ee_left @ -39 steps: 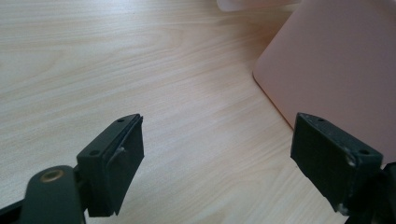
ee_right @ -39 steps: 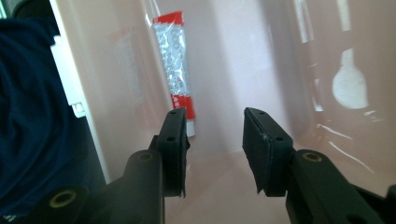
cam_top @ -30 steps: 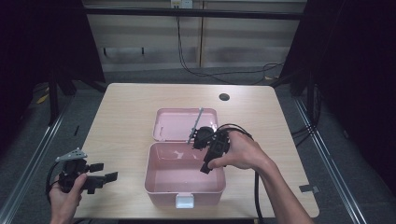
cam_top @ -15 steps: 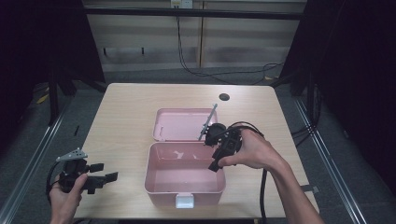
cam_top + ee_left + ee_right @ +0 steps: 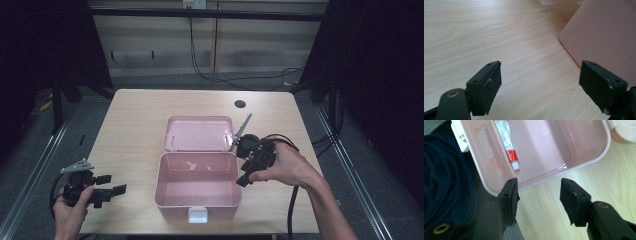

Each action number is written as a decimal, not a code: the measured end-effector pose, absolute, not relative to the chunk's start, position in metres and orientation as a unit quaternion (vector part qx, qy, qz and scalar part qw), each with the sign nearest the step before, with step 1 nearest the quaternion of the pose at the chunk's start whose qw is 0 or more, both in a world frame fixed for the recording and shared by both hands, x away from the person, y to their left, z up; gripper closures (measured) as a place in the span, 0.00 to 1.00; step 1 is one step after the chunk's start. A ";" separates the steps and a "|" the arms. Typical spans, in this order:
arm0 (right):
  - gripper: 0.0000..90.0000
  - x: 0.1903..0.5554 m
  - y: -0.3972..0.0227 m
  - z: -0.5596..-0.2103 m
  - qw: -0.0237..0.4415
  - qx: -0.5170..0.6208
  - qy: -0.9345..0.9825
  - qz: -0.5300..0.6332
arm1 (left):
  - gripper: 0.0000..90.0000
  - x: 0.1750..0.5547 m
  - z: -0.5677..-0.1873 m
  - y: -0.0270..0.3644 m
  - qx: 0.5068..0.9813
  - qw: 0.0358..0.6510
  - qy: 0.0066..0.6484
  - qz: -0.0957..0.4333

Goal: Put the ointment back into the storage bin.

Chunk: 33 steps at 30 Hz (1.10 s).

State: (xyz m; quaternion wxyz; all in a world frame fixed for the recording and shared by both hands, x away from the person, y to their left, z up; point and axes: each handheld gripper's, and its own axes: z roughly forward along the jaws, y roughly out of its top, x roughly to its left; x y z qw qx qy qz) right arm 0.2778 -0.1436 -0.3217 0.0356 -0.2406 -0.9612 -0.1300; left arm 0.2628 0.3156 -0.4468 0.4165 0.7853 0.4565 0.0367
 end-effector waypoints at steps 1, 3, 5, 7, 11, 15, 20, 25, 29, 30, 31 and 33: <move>0.54 0.276 -0.146 -0.321 0.035 -0.246 -0.960 -0.130 | 0.20 0.263 -0.447 0.316 0.785 0.418 0.455 0.036; 0.53 0.274 -0.151 -0.321 0.030 -0.247 -0.960 -0.128 | 0.20 0.263 -0.447 0.316 0.785 0.418 0.457 0.038; 0.52 0.272 -0.157 -0.321 0.028 -0.252 -0.958 -0.131 | 0.20 0.263 -0.447 0.316 0.785 0.417 0.457 0.037; 0.52 0.270 -0.163 -0.321 0.025 -0.256 -0.957 -0.133 | 0.20 0.263 -0.447 0.316 0.785 0.417 0.456 0.038; 0.52 0.266 -0.172 -0.325 0.023 -0.262 -0.956 -0.131 | 0.20 0.263 -0.447 0.316 0.784 0.418 0.458 0.037; 0.51 0.264 -0.180 -0.334 0.026 -0.269 -0.954 -0.127 | 0.20 0.263 -0.447 0.316 0.784 0.418 0.458 0.037; 0.49 0.261 -0.186 -0.348 0.026 -0.272 -0.954 -0.122 | 0.20 0.262 -0.447 0.316 0.784 0.417 0.458 0.037; 0.49 0.258 -0.195 -0.361 0.029 -0.285 -0.951 -0.115 | 0.20 0.262 -0.447 0.316 0.783 0.418 0.459 0.038; 0.49 0.255 -0.201 -0.371 0.029 -0.291 -0.949 -0.119 | 0.20 0.263 -0.447 0.316 0.786 0.415 0.457 0.037; 0.49 0.254 -0.201 -0.374 0.031 -0.293 -0.949 -0.114 | 0.20 0.263 -0.447 0.316 0.786 0.415 0.457 0.037; 0.49 0.253 -0.202 -0.377 0.029 -0.288 -0.951 -0.111 | 0.20 0.263 -0.448 0.315 0.785 0.416 0.458 0.035; 0.48 0.251 -0.203 -0.382 0.026 -0.293 -0.949 -0.113 | 0.20 0.263 -0.448 0.315 0.785 0.415 0.458 0.037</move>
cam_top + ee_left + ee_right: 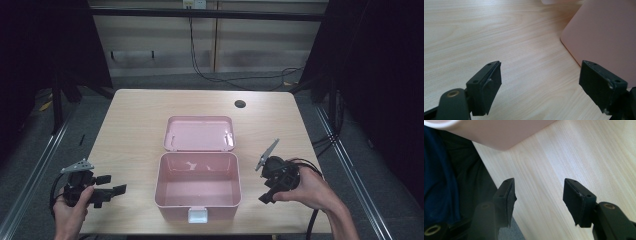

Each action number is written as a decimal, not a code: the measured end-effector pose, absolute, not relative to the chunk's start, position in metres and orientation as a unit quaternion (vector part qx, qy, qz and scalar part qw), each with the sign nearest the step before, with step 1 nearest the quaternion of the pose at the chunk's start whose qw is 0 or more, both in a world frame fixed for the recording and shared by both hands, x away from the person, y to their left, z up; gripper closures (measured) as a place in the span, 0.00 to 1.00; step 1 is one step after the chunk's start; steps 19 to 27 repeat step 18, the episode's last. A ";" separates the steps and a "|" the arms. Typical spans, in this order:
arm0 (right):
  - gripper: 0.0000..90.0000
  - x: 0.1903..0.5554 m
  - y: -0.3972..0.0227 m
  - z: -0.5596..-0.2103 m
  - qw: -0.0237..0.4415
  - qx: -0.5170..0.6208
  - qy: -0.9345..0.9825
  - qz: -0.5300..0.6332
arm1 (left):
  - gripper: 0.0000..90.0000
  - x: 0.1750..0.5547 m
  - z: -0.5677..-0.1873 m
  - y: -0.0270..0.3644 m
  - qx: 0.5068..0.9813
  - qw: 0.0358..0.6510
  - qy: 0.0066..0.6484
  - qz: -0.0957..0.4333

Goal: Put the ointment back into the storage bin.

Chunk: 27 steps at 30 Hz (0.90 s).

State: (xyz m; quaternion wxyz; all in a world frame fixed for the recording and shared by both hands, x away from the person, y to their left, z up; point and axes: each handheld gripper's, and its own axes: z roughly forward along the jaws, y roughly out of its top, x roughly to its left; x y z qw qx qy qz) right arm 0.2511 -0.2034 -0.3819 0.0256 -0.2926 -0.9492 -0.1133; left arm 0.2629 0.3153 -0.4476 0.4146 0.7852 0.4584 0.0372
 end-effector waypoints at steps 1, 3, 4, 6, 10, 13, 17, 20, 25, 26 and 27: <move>0.48 0.250 -0.204 -0.385 0.028 -0.291 -0.950 -0.113 | 0.20 0.263 -0.448 0.315 0.785 0.413 0.460 0.037; 0.48 0.250 -0.205 -0.392 0.028 -0.294 -0.949 -0.106 | 0.20 0.263 -0.448 0.315 0.785 0.414 0.459 0.036; 0.48 0.250 -0.207 -0.394 0.026 -0.297 -0.949 -0.107 | 0.20 0.263 -0.448 0.315 0.785 0.414 0.459 0.036; 0.48 0.249 -0.208 -0.400 0.028 -0.297 -0.948 -0.109 | 0.20 0.263 -0.448 0.316 0.786 0.414 0.457 0.036; 0.48 0.249 -0.213 -0.413 0.028 -0.304 -0.946 -0.111 | 0.20 0.263 -0.448 0.317 0.783 0.418 0.459 0.036; 0.48 0.248 -0.217 -0.423 0.030 -0.318 -0.940 -0.120 | 0.20 0.264 -0.448 0.316 0.786 0.414 0.457 0.037; 0.47 0.248 -0.222 -0.434 0.029 -0.330 -0.936 -0.123 | 0.20 0.263 -0.448 0.317 0.786 0.414 0.458 0.038; 0.47 0.247 -0.223 -0.436 0.030 -0.331 -0.936 -0.119 | 0.20 0.263 -0.448 0.317 0.785 0.414 0.459 0.038; 0.47 0.247 -0.223 -0.436 0.030 -0.331 -0.936 -0.119 | 0.20 0.263 -0.448 0.317 0.785 0.414 0.459 0.038; 0.47 0.247 -0.223 -0.436 0.030 -0.331 -0.936 -0.119 | 0.20 0.263 -0.448 0.317 0.785 0.414 0.459 0.038; 0.47 0.247 -0.223 -0.436 0.030 -0.331 -0.936 -0.119 | 0.20 0.263 -0.448 0.317 0.785 0.414 0.459 0.038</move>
